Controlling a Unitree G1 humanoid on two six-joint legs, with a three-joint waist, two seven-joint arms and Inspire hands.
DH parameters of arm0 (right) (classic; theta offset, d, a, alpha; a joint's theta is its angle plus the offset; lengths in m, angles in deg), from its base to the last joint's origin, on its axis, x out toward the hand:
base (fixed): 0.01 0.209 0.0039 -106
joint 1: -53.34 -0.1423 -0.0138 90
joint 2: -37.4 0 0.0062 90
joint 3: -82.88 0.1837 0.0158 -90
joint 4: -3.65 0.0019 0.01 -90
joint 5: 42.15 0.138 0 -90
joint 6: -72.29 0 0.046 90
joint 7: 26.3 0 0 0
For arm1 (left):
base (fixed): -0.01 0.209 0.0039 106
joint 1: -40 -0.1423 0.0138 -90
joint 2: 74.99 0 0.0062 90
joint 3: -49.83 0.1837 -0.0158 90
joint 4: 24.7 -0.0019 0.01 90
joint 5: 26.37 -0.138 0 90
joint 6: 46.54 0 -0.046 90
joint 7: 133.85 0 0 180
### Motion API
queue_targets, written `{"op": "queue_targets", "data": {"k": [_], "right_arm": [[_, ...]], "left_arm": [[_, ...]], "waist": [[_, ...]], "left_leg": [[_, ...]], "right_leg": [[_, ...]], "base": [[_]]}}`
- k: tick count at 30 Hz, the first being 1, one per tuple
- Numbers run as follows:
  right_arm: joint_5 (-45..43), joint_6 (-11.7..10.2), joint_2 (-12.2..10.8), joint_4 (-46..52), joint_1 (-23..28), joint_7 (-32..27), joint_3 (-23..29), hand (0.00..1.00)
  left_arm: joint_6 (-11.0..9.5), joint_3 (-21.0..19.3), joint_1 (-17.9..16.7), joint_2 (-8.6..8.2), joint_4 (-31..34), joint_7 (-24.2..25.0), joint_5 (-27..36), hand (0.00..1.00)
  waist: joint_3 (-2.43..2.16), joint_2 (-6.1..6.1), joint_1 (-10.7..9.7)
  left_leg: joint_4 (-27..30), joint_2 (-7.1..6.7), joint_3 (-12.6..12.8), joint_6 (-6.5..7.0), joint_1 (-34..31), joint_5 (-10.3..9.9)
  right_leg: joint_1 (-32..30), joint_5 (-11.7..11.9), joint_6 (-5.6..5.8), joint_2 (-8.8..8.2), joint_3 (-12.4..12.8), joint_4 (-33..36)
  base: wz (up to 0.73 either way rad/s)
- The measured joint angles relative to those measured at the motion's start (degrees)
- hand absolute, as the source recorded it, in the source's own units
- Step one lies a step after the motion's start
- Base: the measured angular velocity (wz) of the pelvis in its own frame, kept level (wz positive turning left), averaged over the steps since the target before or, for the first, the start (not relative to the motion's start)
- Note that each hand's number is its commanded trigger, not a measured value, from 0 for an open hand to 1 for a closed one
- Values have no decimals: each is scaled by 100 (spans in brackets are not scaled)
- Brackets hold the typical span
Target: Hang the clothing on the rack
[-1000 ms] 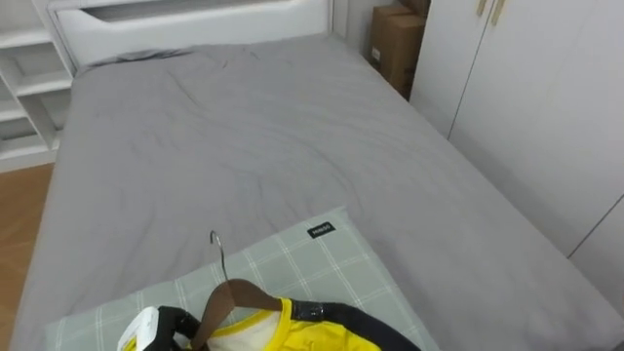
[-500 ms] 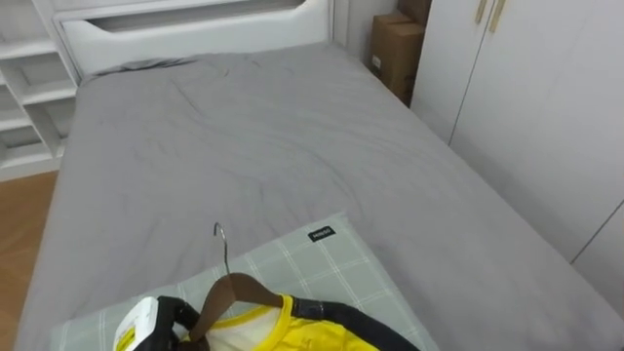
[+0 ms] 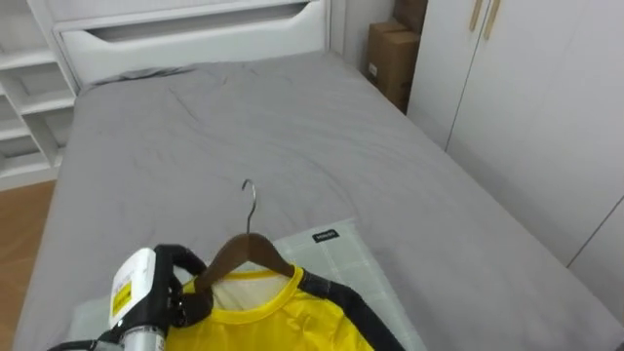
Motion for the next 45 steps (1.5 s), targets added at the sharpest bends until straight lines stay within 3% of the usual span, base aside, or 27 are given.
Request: {"op": "queue_targets", "data": {"k": [8,14,24,28,34,36,37,45], "right_arm": [[-1384,-1,-31,1839,61,-756,-62,0],[-1891,-53,-30,2577,84,-1257,-239,0],[-1902,-1,47,3793,103,-1408,-421,0],[-1902,-12,47,3891,101,-1456,-442,0],[-1920,-28,46,4323,101,-1455,-548,0],[-1920,-29,48,4401,100,-1449,-623,0],[-1920,-29,47,4411,100,-1432,-656,0],[-1936,-23,73,4433,96,-994,-1013,0]], "left_arm": [[-28,2,-12,-13,200,4,-107,100],[5,27,-16,-49,356,110,-80,100],[161,29,-17,-50,603,327,-24,98],[212,28,-17,-48,618,408,121,98],[221,20,-16,-52,702,505,142,86],[227,20,-16,-84,802,529,144,89],[233,21,-15,-112,879,552,147,100],[349,80,-13,-169,1086,726,119,100]], "waist": [[-47,-65,216],[-80,-80,308],[-75,-118,421],[-45,-167,451],[-43,-171,484],[-44,-172,503],[-44,-172,520],[-44,-169,623]], "left_leg": [[18,0,4,0,46,0],[2,4,12,-10,143,-7],[-2,13,-6,-14,136,-10],[-8,11,-21,-15,132,-10],[-29,14,-23,-15,118,-11],[-32,14,-21,-16,110,-11],[-35,14,-22,-16,109,-11],[-34,16,-74,-20,73,-14]], "right_leg": [[-3,-11,-5,0,47,95],[120,-27,-1,2,47,92],[99,-39,-11,8,28,114],[94,-39,-10,3,9,94],[92,-41,-7,7,36,96],[92,-41,-7,6,26,91],[92,-41,-7,6,20,89],[77,-41,-7,-2,-75,88]], "base": [[-1],[1],[0],[2],[0],[0],[0],[3]]}}
